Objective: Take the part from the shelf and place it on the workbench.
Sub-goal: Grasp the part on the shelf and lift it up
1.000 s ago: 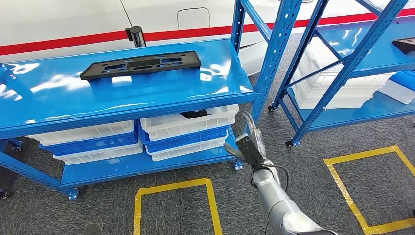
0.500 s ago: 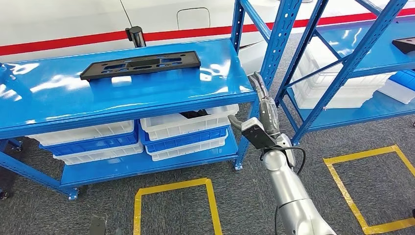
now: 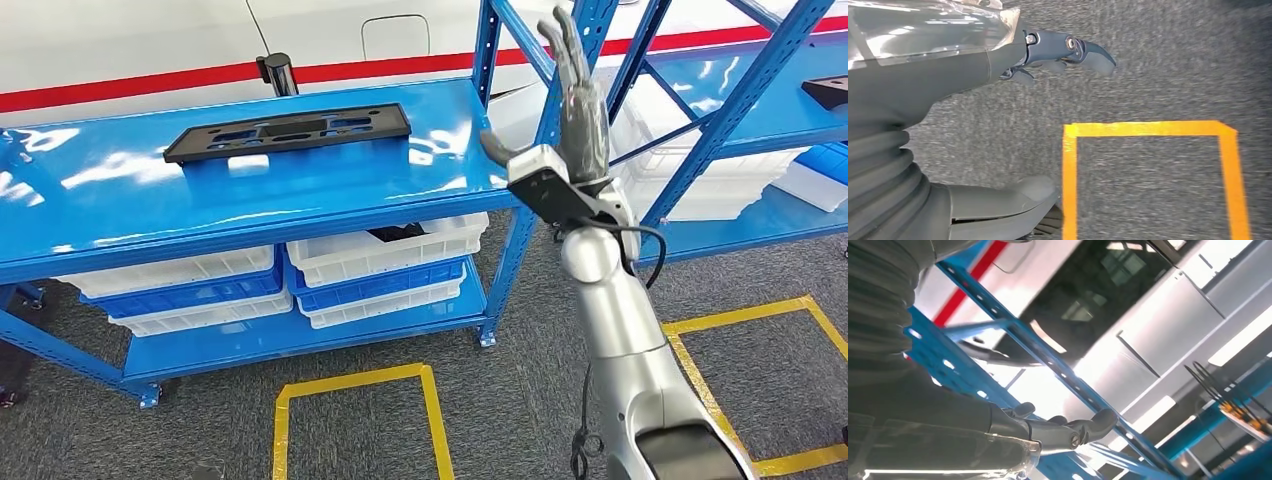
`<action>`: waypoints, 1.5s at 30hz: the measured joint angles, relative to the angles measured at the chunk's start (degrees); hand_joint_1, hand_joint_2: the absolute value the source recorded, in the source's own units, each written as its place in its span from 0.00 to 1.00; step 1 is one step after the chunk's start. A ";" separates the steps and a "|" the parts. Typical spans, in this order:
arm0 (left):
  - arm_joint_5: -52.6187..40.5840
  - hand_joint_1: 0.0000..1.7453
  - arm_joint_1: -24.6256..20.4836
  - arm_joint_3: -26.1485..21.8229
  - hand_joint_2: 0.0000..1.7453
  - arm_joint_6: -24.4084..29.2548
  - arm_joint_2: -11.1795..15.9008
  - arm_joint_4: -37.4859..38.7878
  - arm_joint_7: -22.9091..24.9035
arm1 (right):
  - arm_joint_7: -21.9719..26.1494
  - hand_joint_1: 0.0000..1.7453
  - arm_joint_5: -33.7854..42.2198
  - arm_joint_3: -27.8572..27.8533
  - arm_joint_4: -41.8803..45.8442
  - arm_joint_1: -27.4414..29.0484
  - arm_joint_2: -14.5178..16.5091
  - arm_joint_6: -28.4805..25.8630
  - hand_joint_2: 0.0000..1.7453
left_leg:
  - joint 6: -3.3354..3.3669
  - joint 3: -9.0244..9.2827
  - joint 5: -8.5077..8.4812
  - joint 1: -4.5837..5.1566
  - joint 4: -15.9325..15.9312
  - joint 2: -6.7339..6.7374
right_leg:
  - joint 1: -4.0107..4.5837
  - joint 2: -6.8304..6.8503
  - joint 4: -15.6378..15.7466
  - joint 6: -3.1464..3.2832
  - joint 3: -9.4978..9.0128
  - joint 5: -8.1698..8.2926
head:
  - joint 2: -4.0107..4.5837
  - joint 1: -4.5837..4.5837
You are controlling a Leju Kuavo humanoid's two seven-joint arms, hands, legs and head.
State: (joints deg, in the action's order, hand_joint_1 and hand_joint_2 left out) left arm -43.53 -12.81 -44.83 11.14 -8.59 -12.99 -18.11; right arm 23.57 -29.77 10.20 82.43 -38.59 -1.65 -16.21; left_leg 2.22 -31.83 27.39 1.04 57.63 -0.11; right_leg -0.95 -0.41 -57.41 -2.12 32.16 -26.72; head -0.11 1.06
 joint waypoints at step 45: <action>-8.11 0.00 -2.61 5.16 0.00 -3.62 -2.18 0.31 5.20 | -20.48 0.00 -15.56 19.79 -39.33 -26.74 16.57 6.95 1.00 | -0.05 -0.12 -0.20 0.01 0.01 -0.02 | 0.03 -0.02 -0.06 -0.08 0.14 0.06 | 0.00 0.01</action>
State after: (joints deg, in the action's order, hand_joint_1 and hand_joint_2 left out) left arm -51.64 -15.42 -39.67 7.52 -10.77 -12.68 -12.91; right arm 3.10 -45.33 29.99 43.10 -65.33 14.92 -9.26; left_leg 2.17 -31.95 27.19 1.05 57.64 -0.14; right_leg -0.91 -0.44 -57.47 -2.20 32.30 -26.66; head -0.11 1.07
